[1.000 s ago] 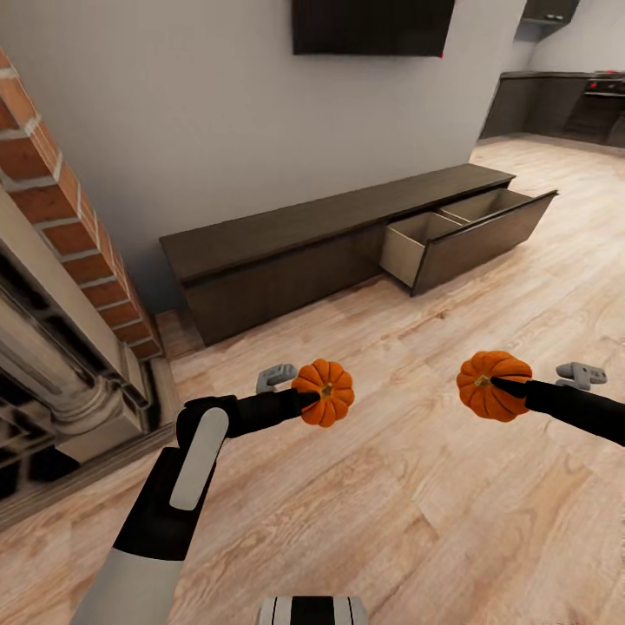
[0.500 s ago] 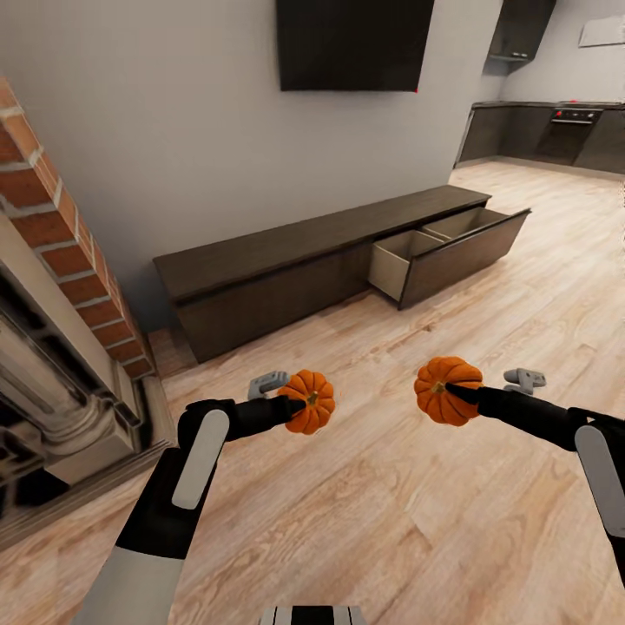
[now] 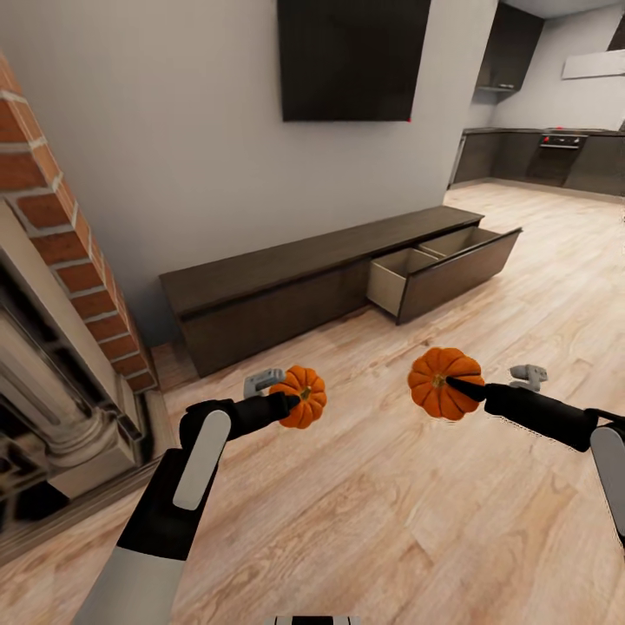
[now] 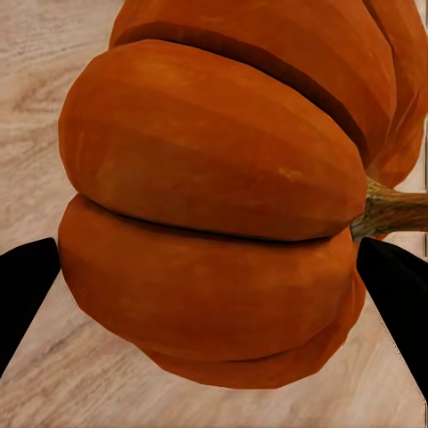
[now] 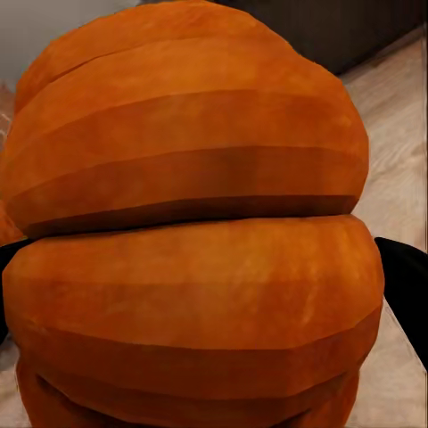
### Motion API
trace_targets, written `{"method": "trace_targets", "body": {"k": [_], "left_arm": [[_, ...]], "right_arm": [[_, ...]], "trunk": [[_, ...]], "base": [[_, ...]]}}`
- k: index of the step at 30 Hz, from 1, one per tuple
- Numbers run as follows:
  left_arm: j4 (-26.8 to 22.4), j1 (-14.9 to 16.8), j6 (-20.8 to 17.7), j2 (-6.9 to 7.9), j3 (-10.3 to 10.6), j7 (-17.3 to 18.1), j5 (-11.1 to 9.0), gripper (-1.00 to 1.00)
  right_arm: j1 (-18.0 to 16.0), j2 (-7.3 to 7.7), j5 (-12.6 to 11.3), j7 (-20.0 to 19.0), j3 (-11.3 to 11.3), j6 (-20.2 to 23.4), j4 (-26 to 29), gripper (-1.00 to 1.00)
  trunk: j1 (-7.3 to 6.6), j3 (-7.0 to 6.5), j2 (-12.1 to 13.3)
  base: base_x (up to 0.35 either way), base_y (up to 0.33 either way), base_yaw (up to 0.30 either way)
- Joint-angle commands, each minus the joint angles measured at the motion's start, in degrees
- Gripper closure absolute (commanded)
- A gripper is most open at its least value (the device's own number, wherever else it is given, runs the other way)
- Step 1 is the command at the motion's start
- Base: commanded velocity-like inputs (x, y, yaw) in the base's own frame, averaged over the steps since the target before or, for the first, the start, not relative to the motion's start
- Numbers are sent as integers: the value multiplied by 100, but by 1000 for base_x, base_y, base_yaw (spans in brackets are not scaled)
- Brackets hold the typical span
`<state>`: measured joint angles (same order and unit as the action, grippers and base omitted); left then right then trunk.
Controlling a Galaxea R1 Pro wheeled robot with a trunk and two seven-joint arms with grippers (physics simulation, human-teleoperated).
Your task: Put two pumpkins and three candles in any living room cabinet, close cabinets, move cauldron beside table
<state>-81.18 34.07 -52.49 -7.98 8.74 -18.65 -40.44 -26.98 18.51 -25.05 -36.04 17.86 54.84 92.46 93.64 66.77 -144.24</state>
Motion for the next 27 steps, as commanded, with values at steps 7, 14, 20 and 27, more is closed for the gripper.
{"method": "trace_targets", "body": {"k": [7,14,20,27], "left_arm": [[-92,-33,-22,40,-63,-19,-71,100],[-48,-56,-146,49,-136,57,-79,100],[-87,-56,-257,34,-136,63,-90,100],[-67,-52,-258,33,-139,51,-87,100]], "right_arm": [[12,-27,31,-71,171,67,5,100],[-45,-17,87,-61,176,236,9,100],[-45,-11,88,-61,181,232,9,100],[-45,1,88,-61,182,230,9,100]], "trunk": [[-18,-150,8],[-36,-305,17],[-52,-438,25],[-70,-593,35]], "base": [[0,0,-44],[0,0,-231],[0,0,-258],[0,0,-258]]}}
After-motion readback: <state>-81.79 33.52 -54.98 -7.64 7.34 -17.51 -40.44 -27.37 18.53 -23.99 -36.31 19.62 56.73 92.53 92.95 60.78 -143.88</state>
